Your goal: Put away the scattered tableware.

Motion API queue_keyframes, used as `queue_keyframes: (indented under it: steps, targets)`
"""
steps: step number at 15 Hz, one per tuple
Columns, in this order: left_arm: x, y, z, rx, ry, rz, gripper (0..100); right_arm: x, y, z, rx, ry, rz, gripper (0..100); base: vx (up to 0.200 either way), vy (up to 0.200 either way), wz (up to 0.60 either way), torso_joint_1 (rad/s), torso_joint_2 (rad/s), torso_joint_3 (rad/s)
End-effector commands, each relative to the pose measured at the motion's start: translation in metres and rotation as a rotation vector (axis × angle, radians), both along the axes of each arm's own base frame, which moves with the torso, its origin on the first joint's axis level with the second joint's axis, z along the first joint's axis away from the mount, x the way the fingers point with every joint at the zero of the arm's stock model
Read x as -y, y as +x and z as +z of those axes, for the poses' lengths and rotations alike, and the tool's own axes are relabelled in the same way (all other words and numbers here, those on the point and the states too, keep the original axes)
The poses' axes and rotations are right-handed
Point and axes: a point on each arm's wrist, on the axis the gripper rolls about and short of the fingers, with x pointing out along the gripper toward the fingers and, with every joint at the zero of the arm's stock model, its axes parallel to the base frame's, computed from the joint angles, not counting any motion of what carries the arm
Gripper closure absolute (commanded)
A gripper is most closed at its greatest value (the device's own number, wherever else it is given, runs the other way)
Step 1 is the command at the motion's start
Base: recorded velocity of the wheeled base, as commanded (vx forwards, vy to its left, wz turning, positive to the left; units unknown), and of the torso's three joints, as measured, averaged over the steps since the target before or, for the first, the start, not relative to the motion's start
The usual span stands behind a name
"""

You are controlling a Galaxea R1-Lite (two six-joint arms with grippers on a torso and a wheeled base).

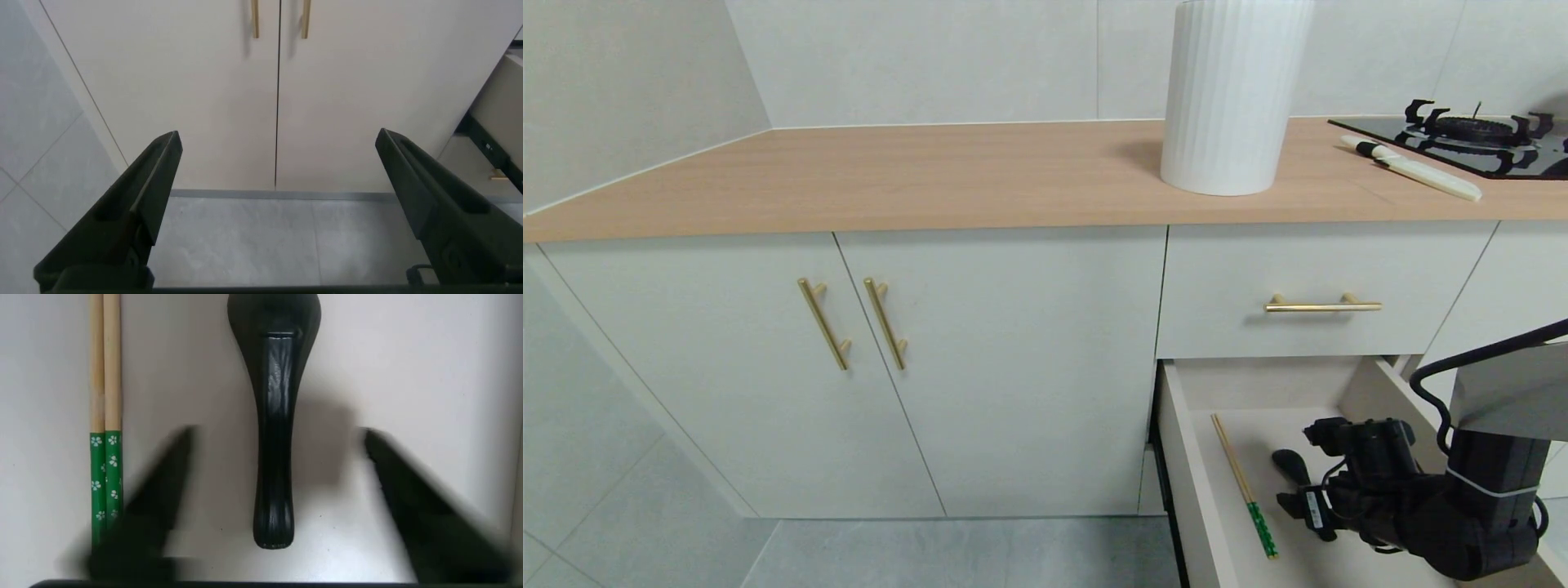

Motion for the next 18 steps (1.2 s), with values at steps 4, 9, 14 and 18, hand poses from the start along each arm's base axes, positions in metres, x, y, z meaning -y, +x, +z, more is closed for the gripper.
queue_keyframes:
  steps: [4,9,14,18]
  targets:
    - [0.000,0.000,0.000,0.000,0.000,0.001,0,0.000,-0.001,0.012,0.034,0.002,-0.002,0,0.000,0.000,0.00,0.000,0.00,0.000]
    - [0.000,0.000,0.000,0.000,0.000,0.001,0,-0.002,-0.013,0.077,0.191,-0.005,-0.017,0,0.000,0.000,0.00,0.000,0.00,0.000]
    - [0.000,0.000,0.000,-0.001,0.010,0.001,0,-0.005,-0.060,0.173,0.238,0.012,0.024,0,0.000,0.000,0.00,0.000,0.00,0.000]
    - [0.000,0.000,0.000,-0.001,0.010,0.001,0,-0.005,-0.080,0.204,0.151,0.021,0.025,0,0.000,0.000,0.00,0.000,0.00,0.000]
